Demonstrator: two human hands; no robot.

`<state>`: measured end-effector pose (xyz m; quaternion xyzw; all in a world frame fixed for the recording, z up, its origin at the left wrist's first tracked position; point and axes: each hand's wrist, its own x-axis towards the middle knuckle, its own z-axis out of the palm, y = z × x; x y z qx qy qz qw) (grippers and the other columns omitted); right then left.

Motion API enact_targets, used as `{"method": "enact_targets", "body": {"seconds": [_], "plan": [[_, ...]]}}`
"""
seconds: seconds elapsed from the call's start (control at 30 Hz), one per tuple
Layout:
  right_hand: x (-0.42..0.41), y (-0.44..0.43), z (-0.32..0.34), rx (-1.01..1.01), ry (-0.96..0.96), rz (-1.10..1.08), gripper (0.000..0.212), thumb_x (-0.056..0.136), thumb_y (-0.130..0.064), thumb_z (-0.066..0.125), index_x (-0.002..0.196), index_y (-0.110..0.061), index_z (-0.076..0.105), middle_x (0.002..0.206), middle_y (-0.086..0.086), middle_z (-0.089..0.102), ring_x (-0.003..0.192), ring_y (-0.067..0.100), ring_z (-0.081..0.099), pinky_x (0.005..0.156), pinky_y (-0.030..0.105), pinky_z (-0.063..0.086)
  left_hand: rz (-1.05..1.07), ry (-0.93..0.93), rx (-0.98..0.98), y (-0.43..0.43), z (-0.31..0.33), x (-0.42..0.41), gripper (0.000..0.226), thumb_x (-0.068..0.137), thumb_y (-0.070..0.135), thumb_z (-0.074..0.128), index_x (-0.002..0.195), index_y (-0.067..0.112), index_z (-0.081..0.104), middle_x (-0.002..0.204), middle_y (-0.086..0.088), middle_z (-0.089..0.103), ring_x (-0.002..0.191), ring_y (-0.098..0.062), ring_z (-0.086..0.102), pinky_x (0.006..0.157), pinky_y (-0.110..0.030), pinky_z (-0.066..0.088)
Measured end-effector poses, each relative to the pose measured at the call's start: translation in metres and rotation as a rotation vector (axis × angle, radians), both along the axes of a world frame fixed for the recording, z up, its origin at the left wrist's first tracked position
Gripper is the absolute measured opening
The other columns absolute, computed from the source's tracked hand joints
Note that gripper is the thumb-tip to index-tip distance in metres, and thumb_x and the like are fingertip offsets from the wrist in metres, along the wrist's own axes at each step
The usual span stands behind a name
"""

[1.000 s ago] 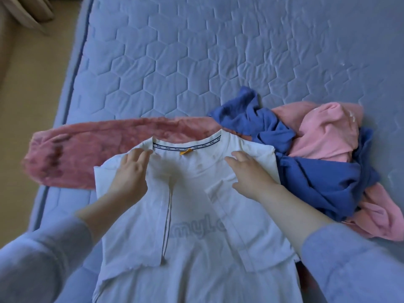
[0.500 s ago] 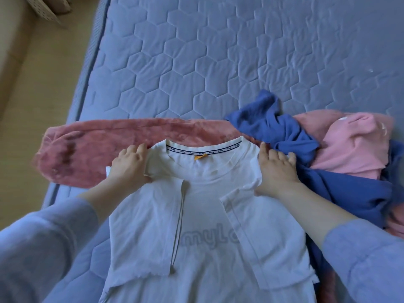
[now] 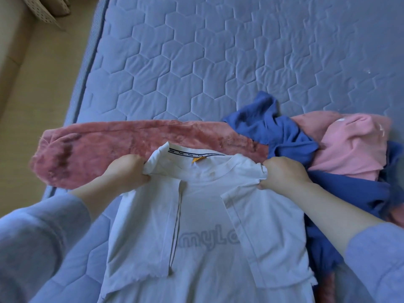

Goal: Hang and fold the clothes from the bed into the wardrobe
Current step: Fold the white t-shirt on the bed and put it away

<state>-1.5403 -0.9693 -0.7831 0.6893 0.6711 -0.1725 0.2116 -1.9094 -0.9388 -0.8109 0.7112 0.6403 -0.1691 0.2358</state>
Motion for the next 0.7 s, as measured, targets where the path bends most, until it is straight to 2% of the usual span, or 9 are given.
{"method": "enact_targets", "body": {"seconds": [0.1, 0.23, 0.3, 0.33, 0.37, 0.4, 0.47, 0.57, 0.7], "plan": [[0.007, 0.006, 0.008, 0.04, 0.025, -0.029, 0.04, 0.072, -0.043, 0.075, 0.063, -0.026, 0.041, 0.071, -0.008, 0.054, 0.071, 0.018, 0.055, 0.053, 0.027, 0.032, 0.03, -0.081, 0.074, 0.002, 0.006, 0.003, 0.021, 0.083, 0.026, 0.066, 0.068, 0.017, 0.053, 0.063, 0.002, 0.051, 0.066, -0.024, 0.05, 0.053, -0.029, 0.032], [0.014, 0.019, 0.016, 0.141, 0.052, -0.092, 0.033, 0.075, -0.044, 0.073, 0.066, -0.026, 0.047, 0.077, -0.004, 0.062, 0.073, 0.02, 0.056, 0.061, 0.029, 0.037, 0.079, -0.175, 0.225, 0.02, 0.017, 0.005, 0.029, 0.084, 0.023, 0.066, 0.061, 0.022, 0.049, 0.058, 0.005, 0.047, 0.062, -0.024, 0.046, 0.05, -0.031, 0.026], [0.017, 0.031, 0.019, 0.189, 0.036, -0.105, 0.029, 0.075, -0.045, 0.072, 0.069, -0.026, 0.051, 0.079, -0.004, 0.063, 0.076, 0.022, 0.055, 0.065, 0.03, 0.038, 0.047, -0.22, 0.306, 0.033, 0.023, 0.007, 0.009, 0.085, 0.023, 0.065, 0.077, 0.019, 0.063, 0.058, 0.009, 0.046, 0.064, -0.022, 0.046, 0.05, -0.03, 0.026], [0.019, 0.037, 0.021, 0.212, 0.026, -0.109, 0.025, 0.076, -0.045, 0.071, 0.074, -0.026, 0.054, 0.084, -0.003, 0.063, 0.079, 0.023, 0.056, 0.067, 0.031, 0.038, 0.029, -0.243, 0.337, 0.04, 0.026, 0.008, 0.004, 0.085, 0.022, 0.065, 0.088, 0.021, 0.067, 0.059, 0.01, 0.046, 0.065, -0.022, 0.046, 0.051, -0.03, 0.027], [0.02, 0.043, 0.022, 0.237, 0.023, -0.107, 0.023, 0.077, -0.044, 0.07, 0.079, -0.026, 0.057, 0.09, -0.004, 0.061, 0.082, 0.024, 0.056, 0.068, 0.032, 0.039, 0.024, -0.254, 0.359, 0.046, 0.028, 0.009, 0.005, 0.085, 0.021, 0.064, 0.089, 0.022, 0.067, 0.059, 0.009, 0.047, 0.065, -0.023, 0.047, 0.051, -0.03, 0.028], [0.021, 0.05, 0.023, 0.26, 0.028, -0.104, 0.022, 0.078, -0.044, 0.069, 0.083, -0.026, 0.058, 0.094, -0.005, 0.058, 0.082, 0.024, 0.056, 0.067, 0.031, 0.038, 0.033, -0.254, 0.372, 0.054, 0.029, 0.011, 0.004, 0.086, 0.021, 0.064, 0.081, 0.021, 0.064, 0.058, 0.008, 0.047, 0.065, -0.025, 0.048, 0.052, -0.03, 0.028], [0.023, 0.062, 0.024, 0.283, 0.045, -0.126, 0.023, 0.078, -0.043, 0.069, 0.087, -0.025, 0.057, 0.095, -0.004, 0.059, 0.08, 0.024, 0.055, 0.064, 0.031, 0.036, 0.058, -0.221, 0.376, 0.07, 0.03, 0.014, 0.022, 0.087, 0.021, 0.063, 0.067, 0.017, 0.052, 0.059, 0.002, 0.049, 0.065, -0.028, 0.049, 0.054, -0.032, 0.029], [0.025, 0.079, 0.021, 0.283, 0.031, -0.162, 0.024, 0.078, -0.041, 0.07, 0.09, -0.022, 0.061, 0.092, 0.001, 0.066, 0.087, 0.026, 0.062, 0.065, 0.03, 0.038, 0.07, -0.212, 0.379, 0.09, 0.027, 0.018, 0.025, 0.088, 0.022, 0.063, 0.067, 0.017, 0.05, 0.062, -0.001, 0.049, 0.068, -0.029, 0.048, 0.054, -0.032, 0.029], [0.029, 0.102, 0.017, 0.313, -0.005, -0.152, 0.023, 0.077, -0.044, 0.07, 0.083, -0.025, 0.059, 0.091, 0.002, 0.069, 0.09, 0.027, 0.063, 0.067, 0.03, 0.034, 0.069, -0.176, 0.399, 0.112, 0.023, 0.022, 0.025, 0.09, 0.023, 0.06, 0.068, 0.017, 0.049, 0.062, 0.001, 0.046, 0.068, -0.026, 0.046, 0.052, -0.032, 0.025]]}}
